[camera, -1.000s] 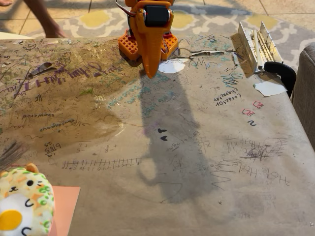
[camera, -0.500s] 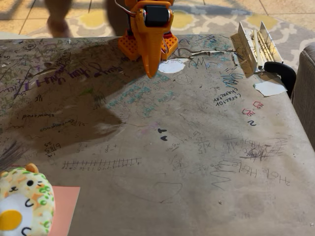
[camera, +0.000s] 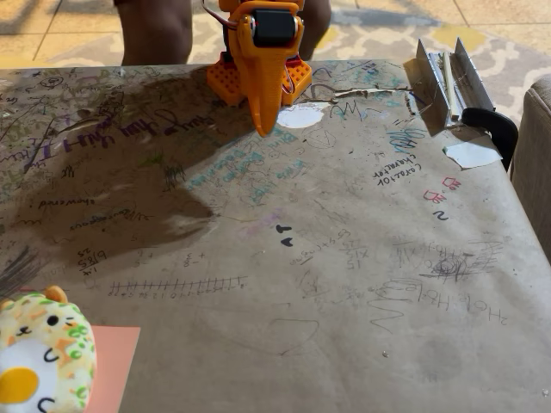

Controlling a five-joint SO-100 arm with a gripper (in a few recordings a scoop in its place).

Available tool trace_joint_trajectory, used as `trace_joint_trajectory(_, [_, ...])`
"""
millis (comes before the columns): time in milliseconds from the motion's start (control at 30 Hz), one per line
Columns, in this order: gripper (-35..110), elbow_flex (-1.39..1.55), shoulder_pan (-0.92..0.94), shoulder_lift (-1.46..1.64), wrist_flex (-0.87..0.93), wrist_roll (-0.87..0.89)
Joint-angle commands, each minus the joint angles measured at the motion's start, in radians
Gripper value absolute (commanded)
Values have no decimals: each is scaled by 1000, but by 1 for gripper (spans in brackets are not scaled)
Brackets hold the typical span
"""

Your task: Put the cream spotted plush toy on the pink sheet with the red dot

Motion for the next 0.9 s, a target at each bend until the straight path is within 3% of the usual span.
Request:
trace_joint_trajectory(0, [0, -11, -25, 5, 14, -15])
trace_joint_trajectory(100, [0, 6, -193, 5, 28, -215])
trace_joint_trajectory(200, [0, 75, -430, 5, 84, -701])
trace_joint_trajectory(233, [1, 97, -491, 0, 75, -773])
trace_joint_trajectory(333, [2, 81, -413, 2, 81, -703])
trace_joint_trajectory(400, [2, 107, -212, 3, 77, -900])
trace_joint_trajectory(467, [6, 89, -192, 2, 28, -778])
trace_joint_trajectory(567, [15, -8, 58, -2, -235, -391])
trace_joint_trajectory(633, [14, -72, 170, -83, -344, -344])
trace_joint_trajectory(733, [11, -365, 195, -511, -322, -336])
trace_joint_trajectory(867, [10, -857, 298, -1069, -75, -276])
